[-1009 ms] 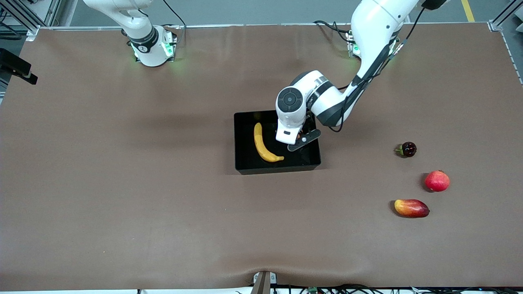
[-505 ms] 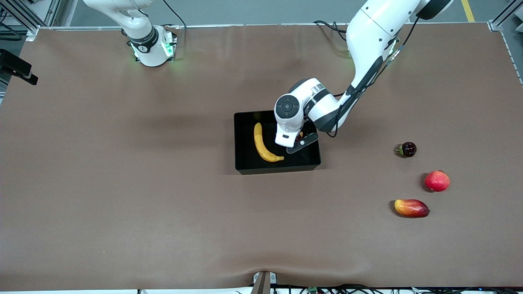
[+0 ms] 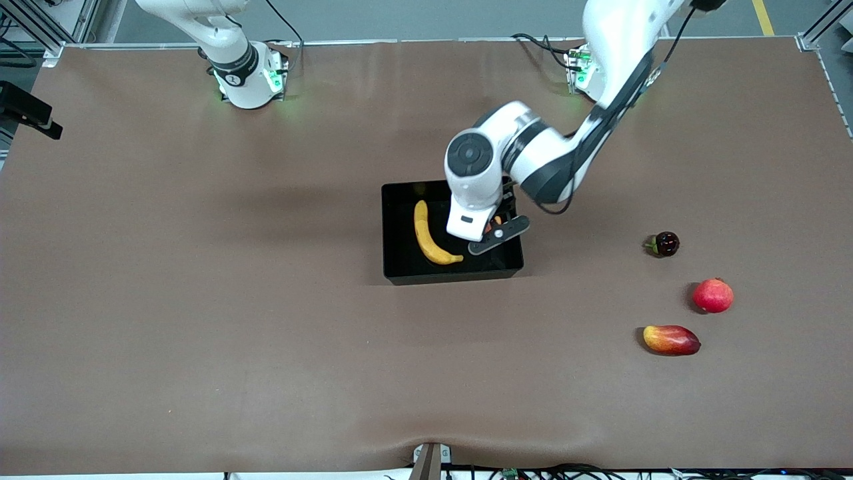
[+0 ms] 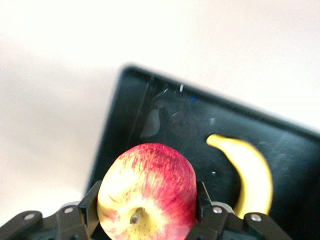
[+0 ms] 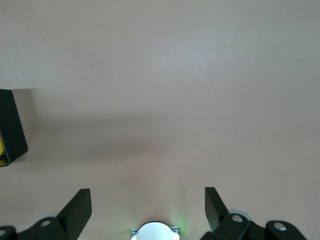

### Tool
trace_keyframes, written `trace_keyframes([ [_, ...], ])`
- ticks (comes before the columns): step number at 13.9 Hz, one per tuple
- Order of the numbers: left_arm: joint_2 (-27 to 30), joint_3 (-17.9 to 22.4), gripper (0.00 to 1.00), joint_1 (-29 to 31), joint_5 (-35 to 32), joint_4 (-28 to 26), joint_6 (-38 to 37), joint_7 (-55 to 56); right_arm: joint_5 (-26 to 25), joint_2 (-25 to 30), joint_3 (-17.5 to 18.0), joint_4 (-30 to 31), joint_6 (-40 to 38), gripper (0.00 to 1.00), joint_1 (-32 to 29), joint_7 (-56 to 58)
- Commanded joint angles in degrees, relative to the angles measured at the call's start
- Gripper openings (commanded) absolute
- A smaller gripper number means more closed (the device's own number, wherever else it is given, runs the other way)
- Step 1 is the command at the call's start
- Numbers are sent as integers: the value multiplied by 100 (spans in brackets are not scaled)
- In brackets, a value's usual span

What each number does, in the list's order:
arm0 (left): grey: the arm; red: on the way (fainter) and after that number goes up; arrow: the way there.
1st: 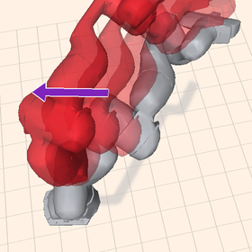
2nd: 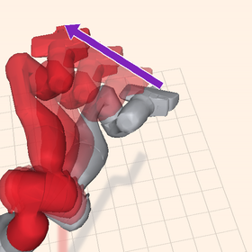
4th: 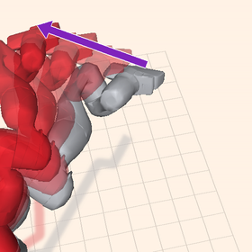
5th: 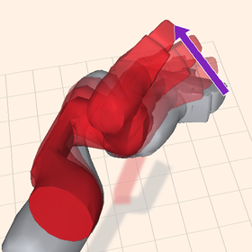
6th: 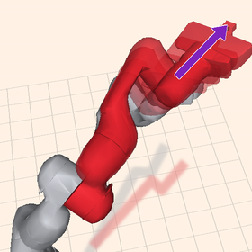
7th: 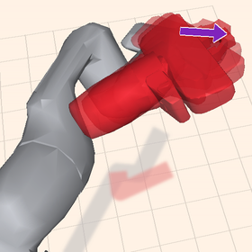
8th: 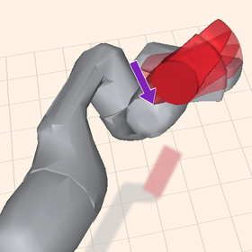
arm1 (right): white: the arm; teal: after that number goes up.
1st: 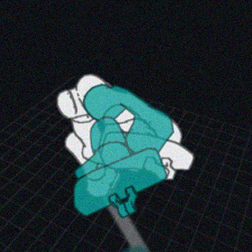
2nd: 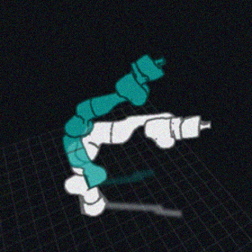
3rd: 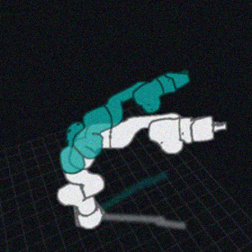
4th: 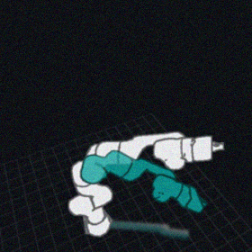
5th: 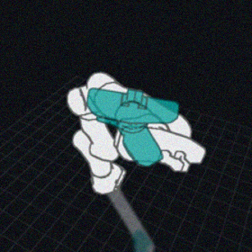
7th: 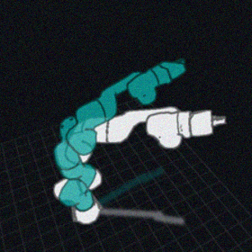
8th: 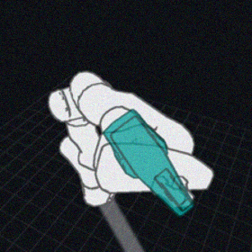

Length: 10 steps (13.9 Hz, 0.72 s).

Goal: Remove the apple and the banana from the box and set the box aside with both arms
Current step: 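Carry the apple out and set it beside the mango with the left gripper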

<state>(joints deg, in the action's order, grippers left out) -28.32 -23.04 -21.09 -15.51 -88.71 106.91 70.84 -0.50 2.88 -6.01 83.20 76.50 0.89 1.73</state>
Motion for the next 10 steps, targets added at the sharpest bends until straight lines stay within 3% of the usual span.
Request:
trace_keyframes([
  [1, 537, -16, 0, 638, 232, 38, -364, -919, -29, -15, 74, -41, -39, 100, -124, 73],
  [6, 627, 1, 0, 2063, 206, -102, -751, -2811, -29, -15, 74, -41, -30, 100, -115, 73],
  [10, 100, 19, 0, 2986, -240, -505, -200, -3251, -29, -15, 74, -41, -39, 100, -115, 73],
])
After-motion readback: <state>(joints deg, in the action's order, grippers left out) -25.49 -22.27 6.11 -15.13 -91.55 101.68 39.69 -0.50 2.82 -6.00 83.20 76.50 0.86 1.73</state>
